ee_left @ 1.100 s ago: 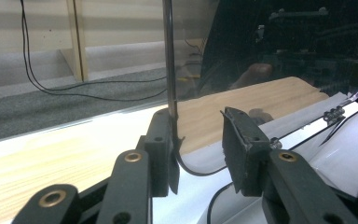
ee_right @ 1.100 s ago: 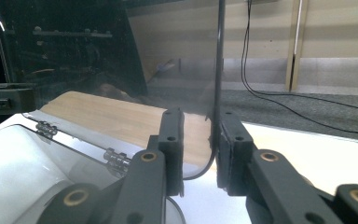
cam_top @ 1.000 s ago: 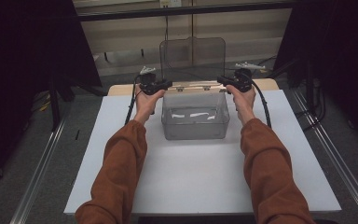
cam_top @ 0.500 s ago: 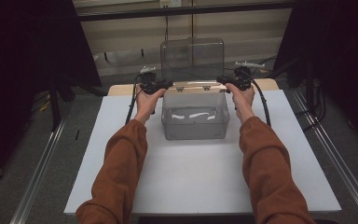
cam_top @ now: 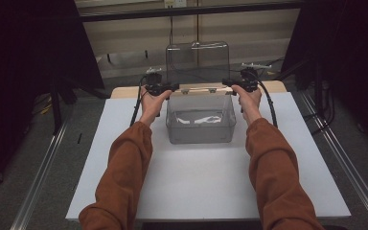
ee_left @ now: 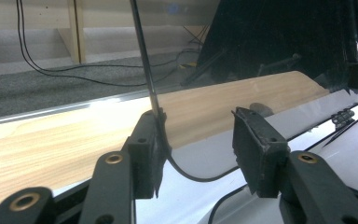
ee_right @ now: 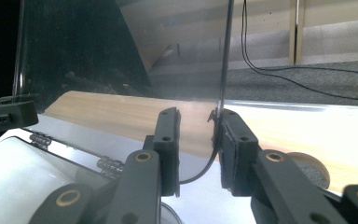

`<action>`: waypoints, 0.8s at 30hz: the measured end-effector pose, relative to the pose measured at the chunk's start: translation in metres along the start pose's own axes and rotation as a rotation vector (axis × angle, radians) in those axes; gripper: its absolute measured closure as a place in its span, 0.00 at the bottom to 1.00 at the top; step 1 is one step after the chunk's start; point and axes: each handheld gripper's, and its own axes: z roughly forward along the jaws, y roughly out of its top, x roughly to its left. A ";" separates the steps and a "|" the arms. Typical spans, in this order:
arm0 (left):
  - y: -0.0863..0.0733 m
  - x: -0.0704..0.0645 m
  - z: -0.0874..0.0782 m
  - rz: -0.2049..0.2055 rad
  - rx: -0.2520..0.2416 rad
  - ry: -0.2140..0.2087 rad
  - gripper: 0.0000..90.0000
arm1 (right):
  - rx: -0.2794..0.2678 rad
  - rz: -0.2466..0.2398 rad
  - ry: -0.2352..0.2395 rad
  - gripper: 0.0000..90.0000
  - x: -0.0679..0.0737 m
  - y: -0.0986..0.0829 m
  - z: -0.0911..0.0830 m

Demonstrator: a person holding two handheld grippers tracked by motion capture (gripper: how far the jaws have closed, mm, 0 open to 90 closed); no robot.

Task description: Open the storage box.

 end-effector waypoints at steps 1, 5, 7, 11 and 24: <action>0.000 0.000 0.001 -0.003 -0.003 0.002 0.58 | 0.001 0.003 -0.001 0.79 0.000 0.000 0.000; 0.000 0.000 0.002 -0.017 0.009 0.001 0.56 | 0.009 0.020 0.003 0.78 -0.002 -0.001 0.001; -0.001 0.000 0.003 -0.033 0.004 -0.005 0.55 | 0.010 0.023 0.002 0.78 -0.002 -0.001 0.002; -0.001 0.000 0.004 -0.050 0.011 -0.003 0.54 | 0.016 0.025 -0.007 0.77 -0.002 -0.002 0.003; -0.004 0.004 0.007 -0.095 0.029 -0.017 0.50 | 0.040 0.043 -0.019 0.74 -0.004 -0.003 0.007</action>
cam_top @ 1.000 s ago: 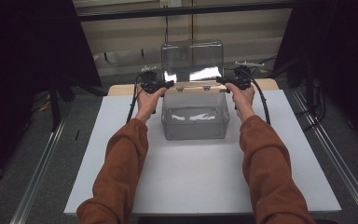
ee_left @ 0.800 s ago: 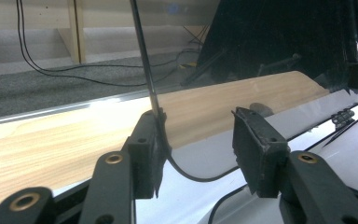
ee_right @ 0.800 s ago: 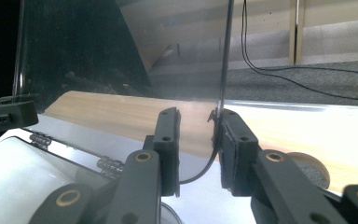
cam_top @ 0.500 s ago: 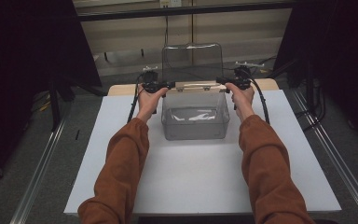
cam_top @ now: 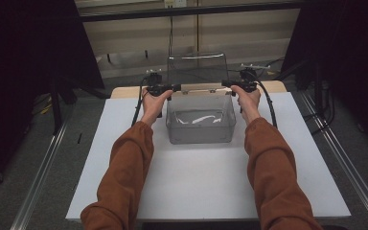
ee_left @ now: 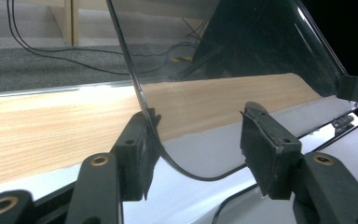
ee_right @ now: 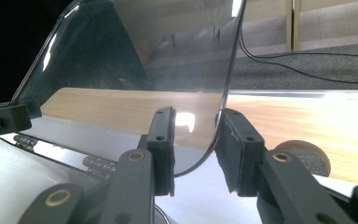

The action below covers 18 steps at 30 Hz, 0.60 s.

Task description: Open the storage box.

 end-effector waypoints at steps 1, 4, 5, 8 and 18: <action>0.000 0.000 0.000 0.000 -0.002 0.000 0.50 | 0.002 0.004 0.000 0.74 0.000 0.000 0.000; 0.000 0.000 0.000 -0.003 -0.001 -0.004 0.50 | 0.000 -0.018 0.003 0.72 0.000 0.000 0.000; -0.001 0.000 0.001 -0.014 -0.001 -0.006 0.49 | 0.002 -0.022 0.003 0.72 0.000 -0.001 0.001; -0.002 0.002 0.001 -0.027 -0.003 -0.011 0.49 | 0.003 -0.005 0.013 0.71 -0.001 -0.002 0.001; -0.003 0.003 0.002 -0.054 -0.003 -0.010 0.46 | 0.014 0.013 0.012 0.65 0.000 -0.004 0.003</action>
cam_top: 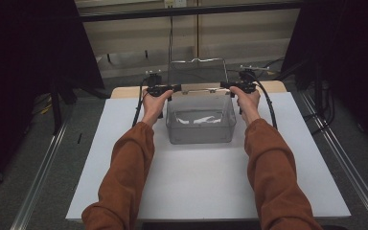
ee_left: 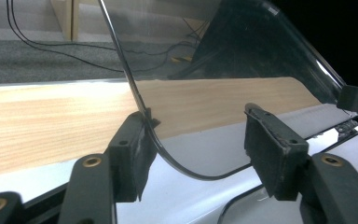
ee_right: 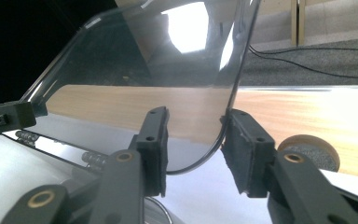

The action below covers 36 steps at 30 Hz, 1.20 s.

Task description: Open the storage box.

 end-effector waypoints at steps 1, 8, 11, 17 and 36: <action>0.000 0.000 0.000 -0.006 -0.002 0.000 0.46 | 0.001 0.007 0.001 0.64 0.000 0.000 0.000; 0.000 -0.001 0.000 0.011 -0.008 0.017 0.45 | -0.003 0.003 -0.009 0.63 0.002 -0.001 0.001; -0.001 0.002 -0.001 -0.011 0.000 0.006 0.45 | 0.003 0.005 -0.019 0.61 0.002 -0.002 0.001; -0.002 0.005 0.001 -0.035 -0.006 0.023 0.40 | -0.016 -0.003 -0.045 0.60 0.003 -0.001 -0.001; -0.003 0.000 -0.008 0.111 -0.074 0.036 0.19 | -0.116 -0.136 -0.079 0.37 0.007 -0.005 -0.012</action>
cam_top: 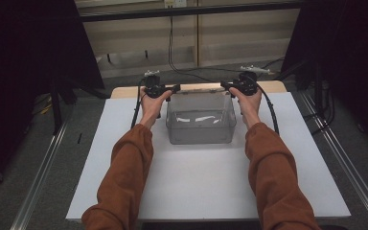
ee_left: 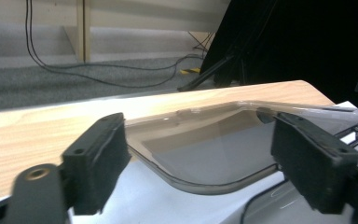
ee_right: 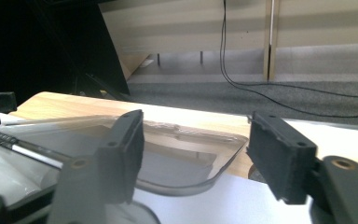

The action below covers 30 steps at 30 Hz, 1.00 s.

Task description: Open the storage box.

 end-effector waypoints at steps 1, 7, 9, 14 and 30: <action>-0.001 -0.001 -0.002 0.013 -0.010 0.002 0.18 | -0.001 -0.004 0.002 0.35 0.000 -0.001 -0.002; -0.004 -0.008 -0.012 0.089 -0.054 0.045 0.14 | -0.007 -0.085 -0.040 0.15 0.003 -0.004 -0.008; -0.003 -0.010 -0.016 0.095 -0.071 0.039 0.11 | -0.012 -0.121 -0.044 0.10 0.005 -0.005 -0.012; -0.010 -0.017 -0.023 0.140 -0.071 -0.006 0.06 | -0.042 -0.107 -0.037 0.09 0.009 -0.008 -0.020; -0.027 -0.035 -0.044 0.216 -0.138 -0.042 0.03 | -0.127 -0.208 -0.044 0.06 0.026 -0.021 -0.049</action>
